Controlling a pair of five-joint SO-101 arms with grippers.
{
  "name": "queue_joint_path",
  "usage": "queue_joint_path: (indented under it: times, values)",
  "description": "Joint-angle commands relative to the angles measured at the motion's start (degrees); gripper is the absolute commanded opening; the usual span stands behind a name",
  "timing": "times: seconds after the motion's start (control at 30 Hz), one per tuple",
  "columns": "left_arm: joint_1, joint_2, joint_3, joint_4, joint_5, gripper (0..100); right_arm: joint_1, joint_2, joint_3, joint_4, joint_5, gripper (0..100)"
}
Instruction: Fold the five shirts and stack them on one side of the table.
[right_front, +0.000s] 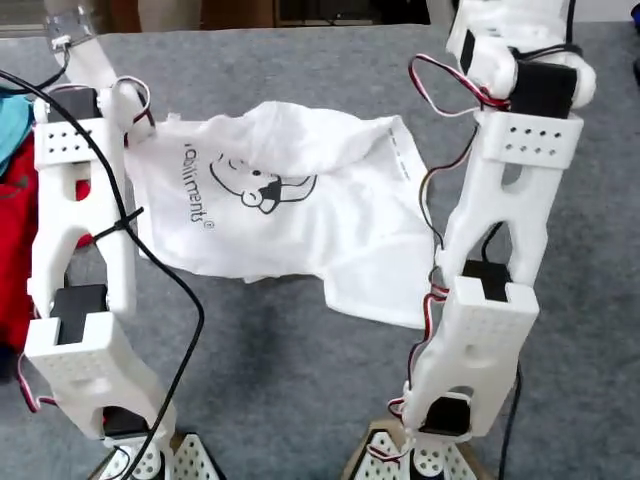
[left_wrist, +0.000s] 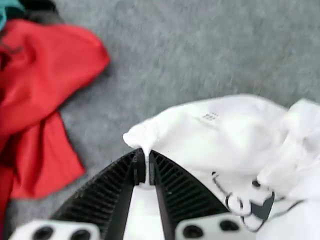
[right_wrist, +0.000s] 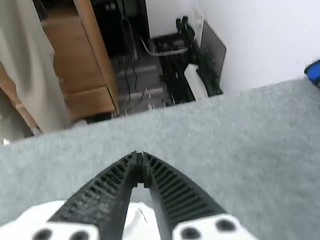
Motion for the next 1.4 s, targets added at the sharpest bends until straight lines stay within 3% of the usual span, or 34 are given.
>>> queue_joint_path:
  times: [0.0, 0.27, 0.47, 0.73, 0.97, 1.2, 1.37]
  values:
    - [0.4, -0.8, -4.8, 7.1, -0.4, 2, -0.9, -0.2, -1.9, 1.6, 0.4, 0.8]
    - [2.5, -0.7, -4.2, 14.2, -0.4, 2, -11.7, -0.2, 7.3, 1.6, -0.4, 1.2]
    - [2.3, -0.7, -4.2, 16.9, -0.5, 2, -19.6, 2.2, 15.9, -3.7, -5.6, 1.2]
    - [2.3, -0.7, -2.0, 17.1, -0.5, 2, -26.2, 8.0, 15.9, -8.6, -12.0, 1.3]
    - [2.3, -0.7, 0.7, 16.9, -0.6, 2, -28.7, 8.3, 16.0, -5.6, -19.6, 1.4]
    - [2.1, -0.7, 1.6, 17.5, -0.4, 2, -29.8, 8.3, 16.0, 2.3, -23.2, 15.3]
    - [2.1, -0.7, 1.8, 18.0, -0.4, 2, -31.5, 8.4, 16.2, 2.4, -24.5, 15.1]
